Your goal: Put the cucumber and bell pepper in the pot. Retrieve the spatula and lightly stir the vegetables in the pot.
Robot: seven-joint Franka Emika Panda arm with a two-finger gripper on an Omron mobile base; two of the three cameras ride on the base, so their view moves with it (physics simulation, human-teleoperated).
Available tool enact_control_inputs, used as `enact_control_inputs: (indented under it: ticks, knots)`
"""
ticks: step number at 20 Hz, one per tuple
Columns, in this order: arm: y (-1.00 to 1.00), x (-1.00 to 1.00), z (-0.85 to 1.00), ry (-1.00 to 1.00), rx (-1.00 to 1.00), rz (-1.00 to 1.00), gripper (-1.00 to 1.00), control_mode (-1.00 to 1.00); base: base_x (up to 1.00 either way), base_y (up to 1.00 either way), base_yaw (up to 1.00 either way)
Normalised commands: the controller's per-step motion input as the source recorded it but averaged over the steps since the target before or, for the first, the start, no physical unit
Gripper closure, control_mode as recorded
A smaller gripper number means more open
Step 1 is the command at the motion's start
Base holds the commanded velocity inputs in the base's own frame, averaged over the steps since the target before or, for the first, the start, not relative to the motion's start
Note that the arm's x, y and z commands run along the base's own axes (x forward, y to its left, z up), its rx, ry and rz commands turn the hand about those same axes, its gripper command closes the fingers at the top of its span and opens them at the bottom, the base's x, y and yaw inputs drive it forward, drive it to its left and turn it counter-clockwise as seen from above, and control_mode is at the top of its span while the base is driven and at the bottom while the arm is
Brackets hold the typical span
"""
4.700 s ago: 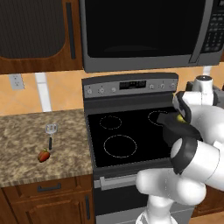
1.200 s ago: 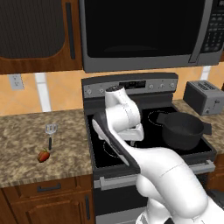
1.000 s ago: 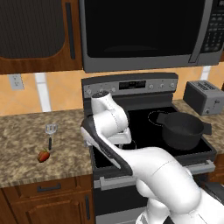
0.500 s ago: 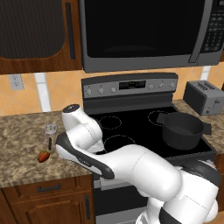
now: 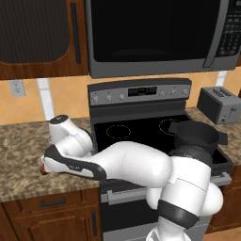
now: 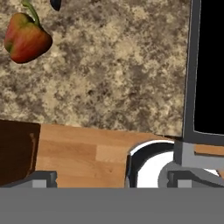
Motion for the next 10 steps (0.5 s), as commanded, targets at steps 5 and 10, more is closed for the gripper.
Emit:
enact_control_inputs:
  ticks: [5,10]
  knots:
    - [0.48,0.23,-0.29,-0.01,0.01,0.07,-1.00,-1.00,0.00,0.00,0.00]
    - [0.40,0.32,-0.15,0.00,0.00,0.02,-1.00,-1.00,0.00,0.00,0.00]
